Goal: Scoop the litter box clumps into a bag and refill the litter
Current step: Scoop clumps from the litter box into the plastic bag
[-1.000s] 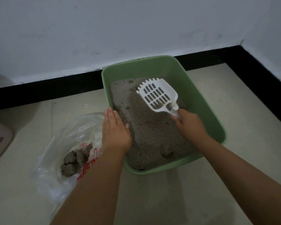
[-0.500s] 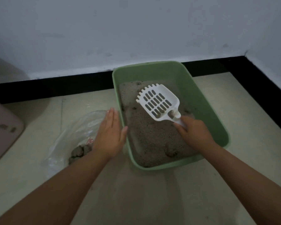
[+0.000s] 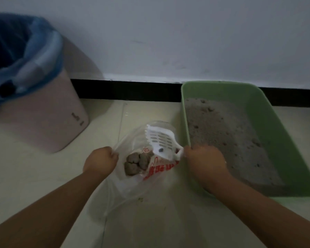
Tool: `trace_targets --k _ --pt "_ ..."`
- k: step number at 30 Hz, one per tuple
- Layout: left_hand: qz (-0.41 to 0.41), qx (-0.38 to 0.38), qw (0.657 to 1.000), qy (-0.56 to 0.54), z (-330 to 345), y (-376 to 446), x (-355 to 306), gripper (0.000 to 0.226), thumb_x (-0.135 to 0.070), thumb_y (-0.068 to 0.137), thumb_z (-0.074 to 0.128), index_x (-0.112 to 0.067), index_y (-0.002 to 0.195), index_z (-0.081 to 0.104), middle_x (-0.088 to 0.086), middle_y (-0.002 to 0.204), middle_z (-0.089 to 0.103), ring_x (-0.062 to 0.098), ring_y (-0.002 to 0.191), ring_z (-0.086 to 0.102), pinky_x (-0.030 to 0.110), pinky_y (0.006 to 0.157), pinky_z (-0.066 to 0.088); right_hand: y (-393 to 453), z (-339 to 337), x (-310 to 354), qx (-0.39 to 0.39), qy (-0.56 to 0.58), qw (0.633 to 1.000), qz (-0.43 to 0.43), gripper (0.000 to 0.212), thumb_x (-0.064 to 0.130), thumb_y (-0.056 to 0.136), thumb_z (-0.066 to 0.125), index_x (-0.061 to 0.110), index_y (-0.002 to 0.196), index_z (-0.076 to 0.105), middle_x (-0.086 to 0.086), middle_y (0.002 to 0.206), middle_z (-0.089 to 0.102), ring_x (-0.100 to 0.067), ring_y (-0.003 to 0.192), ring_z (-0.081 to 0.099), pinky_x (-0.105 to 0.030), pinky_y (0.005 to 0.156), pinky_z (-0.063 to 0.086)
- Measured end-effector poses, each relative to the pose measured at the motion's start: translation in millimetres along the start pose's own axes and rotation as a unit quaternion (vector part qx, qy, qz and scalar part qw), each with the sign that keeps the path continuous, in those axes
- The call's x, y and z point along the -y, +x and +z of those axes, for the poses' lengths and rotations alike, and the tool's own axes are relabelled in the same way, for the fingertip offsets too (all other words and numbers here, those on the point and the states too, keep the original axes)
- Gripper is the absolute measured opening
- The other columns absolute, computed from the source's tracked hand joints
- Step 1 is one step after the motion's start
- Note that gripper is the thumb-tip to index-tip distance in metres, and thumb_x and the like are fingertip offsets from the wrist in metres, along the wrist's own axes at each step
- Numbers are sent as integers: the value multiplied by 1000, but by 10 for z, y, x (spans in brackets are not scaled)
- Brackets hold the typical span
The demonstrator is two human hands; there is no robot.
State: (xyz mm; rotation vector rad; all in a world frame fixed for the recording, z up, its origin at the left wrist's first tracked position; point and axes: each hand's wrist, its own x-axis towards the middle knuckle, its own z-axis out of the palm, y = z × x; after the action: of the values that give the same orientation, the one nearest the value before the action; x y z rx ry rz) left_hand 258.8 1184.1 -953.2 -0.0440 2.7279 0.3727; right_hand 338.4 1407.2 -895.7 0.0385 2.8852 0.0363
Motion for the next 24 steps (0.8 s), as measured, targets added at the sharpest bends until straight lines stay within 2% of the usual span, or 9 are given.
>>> trace_targets --k 2,4,7,9,10,13,16,19,24 --pt "9 -22 999 -27 -15 -4 -27 28 -25 95 42 -3 84 56 15 88 59 31 94 58 28 70 38 2 37 109 -44 -66 996 -33 29 19 90 51 9 116 56 -11 114 61 -24 106 55 -31 88 43" --pt "18 -30 999 -36 -8 12 -56 28 -25 95 42 -2 87 57 16 90 60 32 93 58 29 70 40 6 10 168 -86 -78 993 -23 30 23 66 78 9 91 69 -10 86 68 -25 81 63 -30 70 50" --pt "25 -30 998 -52 6 12 -97 33 -27 94 43 -1 108 56 19 108 61 32 100 57 31 75 42 -19 7 111 -50 -69 996 -1 30 20 68 77 9 95 69 -11 87 69 -26 81 63 -34 68 52" --pt "31 -50 996 -67 -12 -5 -143 44 -31 93 46 -3 127 48 18 124 54 31 114 51 34 88 42 -35 21 -52 -87 -32 995 30 25 10 53 85 8 74 72 -9 63 68 -23 53 58 -29 46 47" --pt "41 -67 995 -63 -23 -17 -177 49 -31 94 46 -4 134 41 17 132 48 31 121 45 36 96 39 -64 19 -145 -81 3 996 49 19 6 59 82 6 76 73 -10 62 67 -23 49 52 -26 44 41" --pt "98 -115 988 -43 -36 -49 -353 55 -28 95 43 -4 143 28 15 145 34 27 135 30 35 109 27 -122 45 -532 -118 110 982 95 18 7 89 53 3 100 66 -15 80 64 -19 63 45 -20 49 28" --pt "160 -114 980 -31 8 -77 -659 59 -28 97 38 -3 146 17 13 154 18 23 143 14 30 117 12 -206 28 -939 -157 188 953 179 17 10 91 52 0 79 59 -11 66 51 -21 59 42 -18 46 22" --pt "210 -71 975 -2 97 -108 -1104 60 -29 100 28 -3 148 2 11 157 -2 21 146 -6 27 117 -2 -229 48 -1269 -65 224 935 267 33 19 93 51 7 63 46 -4 55 44 -14 51 39 -19 46 26" --pt "232 19 972 -16 308 -142 -1804 62 -31 101 21 0 146 -7 14 156 -12 24 145 -12 30 117 -4 -280 -12 -1485 151 134 950 238 19 20 92 49 6 82 57 -10 80 52 -17 62 46 -15 46 27"
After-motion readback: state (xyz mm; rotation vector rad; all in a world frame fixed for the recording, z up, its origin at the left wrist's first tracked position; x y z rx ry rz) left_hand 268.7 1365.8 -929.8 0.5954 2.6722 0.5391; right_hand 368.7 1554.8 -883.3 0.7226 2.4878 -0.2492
